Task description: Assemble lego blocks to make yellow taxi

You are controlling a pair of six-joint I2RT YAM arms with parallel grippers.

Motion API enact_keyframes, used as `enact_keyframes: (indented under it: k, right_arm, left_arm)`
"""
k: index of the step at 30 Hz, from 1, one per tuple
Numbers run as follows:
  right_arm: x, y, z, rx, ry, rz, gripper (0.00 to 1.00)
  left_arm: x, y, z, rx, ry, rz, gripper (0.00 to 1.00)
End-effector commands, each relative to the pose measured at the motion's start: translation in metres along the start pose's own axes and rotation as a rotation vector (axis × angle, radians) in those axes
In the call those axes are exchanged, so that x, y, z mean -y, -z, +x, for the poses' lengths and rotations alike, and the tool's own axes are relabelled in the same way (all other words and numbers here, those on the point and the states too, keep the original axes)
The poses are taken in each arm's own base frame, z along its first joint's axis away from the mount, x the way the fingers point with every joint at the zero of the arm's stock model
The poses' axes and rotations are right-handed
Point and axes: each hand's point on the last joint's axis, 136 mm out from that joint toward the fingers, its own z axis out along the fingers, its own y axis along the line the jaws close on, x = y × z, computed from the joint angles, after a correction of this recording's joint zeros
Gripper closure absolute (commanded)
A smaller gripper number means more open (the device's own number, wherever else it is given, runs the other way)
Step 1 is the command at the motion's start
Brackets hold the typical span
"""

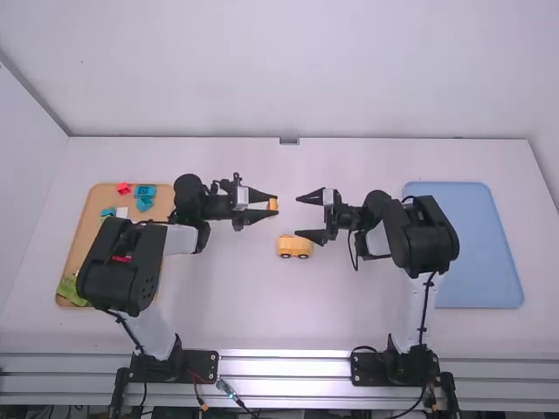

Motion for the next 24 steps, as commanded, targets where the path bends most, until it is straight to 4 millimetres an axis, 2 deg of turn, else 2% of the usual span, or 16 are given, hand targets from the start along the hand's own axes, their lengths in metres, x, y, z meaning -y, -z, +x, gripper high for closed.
enact_keyframes:
  k: [1,3,6,8,15,21,24]
  right_arm:
    - [0.007,-0.002,-0.016,0.000,-0.143,-0.071,0.08]
    - [0.009,-0.005,-0.025,-0.008,-0.155,-0.121,0.08]
    - [0.016,-0.012,-0.036,-0.006,-0.153,-0.136,0.10]
    - [0.027,-0.014,-0.048,0.005,-0.129,-0.121,0.10]
    - [0.036,-0.016,-0.059,0.003,-0.198,-0.125,0.12]
    - [0.039,-0.018,-0.066,0.007,-0.194,-0.124,0.14]
    - [0.039,-0.025,-0.074,0.009,-0.171,-0.144,0.16]
  left_arm:
    - [0.011,-0.006,-0.007,0.013,0.167,0.053,0.84]
    - [0.011,-0.008,-0.007,0.014,0.159,0.054,0.84]
    - [-0.002,-0.010,-0.002,0.005,0.195,-0.027,0.84]
    - [-0.008,-0.011,-0.007,0.011,0.216,-0.038,0.85]
    - [-0.026,-0.015,-0.029,0.035,0.180,-0.035,0.90]
    - [-0.041,-0.018,-0.038,0.029,0.198,-0.038,0.91]
    - [-0.046,-0.025,-0.041,0.014,0.192,-0.027,0.91]
